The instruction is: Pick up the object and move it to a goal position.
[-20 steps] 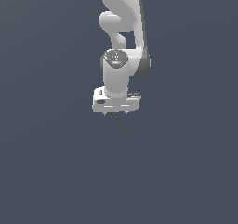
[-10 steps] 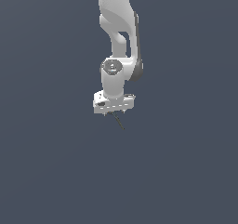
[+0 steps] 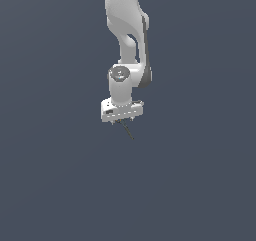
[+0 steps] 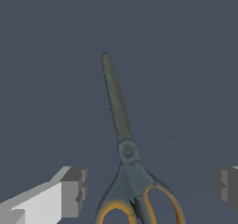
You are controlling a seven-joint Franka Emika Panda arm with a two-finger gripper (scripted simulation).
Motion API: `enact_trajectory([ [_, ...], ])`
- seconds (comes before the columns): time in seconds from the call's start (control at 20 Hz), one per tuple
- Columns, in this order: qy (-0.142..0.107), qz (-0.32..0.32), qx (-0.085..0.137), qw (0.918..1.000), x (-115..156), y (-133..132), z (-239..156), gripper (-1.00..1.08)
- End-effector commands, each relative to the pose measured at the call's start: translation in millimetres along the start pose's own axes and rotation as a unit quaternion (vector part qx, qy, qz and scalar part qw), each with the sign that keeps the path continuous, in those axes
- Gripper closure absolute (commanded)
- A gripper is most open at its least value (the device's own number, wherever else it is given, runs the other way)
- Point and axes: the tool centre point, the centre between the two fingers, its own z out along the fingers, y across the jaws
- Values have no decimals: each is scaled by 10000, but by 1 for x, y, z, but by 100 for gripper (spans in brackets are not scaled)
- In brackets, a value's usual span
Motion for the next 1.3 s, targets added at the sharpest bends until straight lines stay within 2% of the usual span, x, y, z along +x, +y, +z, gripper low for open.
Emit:
enact_trajectory([
  [0.0, 3, -2, -1, 10000, 0, 0, 0, -92],
  [0.9, 8, -15, 0, 10000, -1, 0, 51, -92],
  [0.95, 8, -15, 0, 10000, -1, 0, 51, 108],
  [1.25, 8, -15, 0, 10000, -1, 0, 51, 108],
])
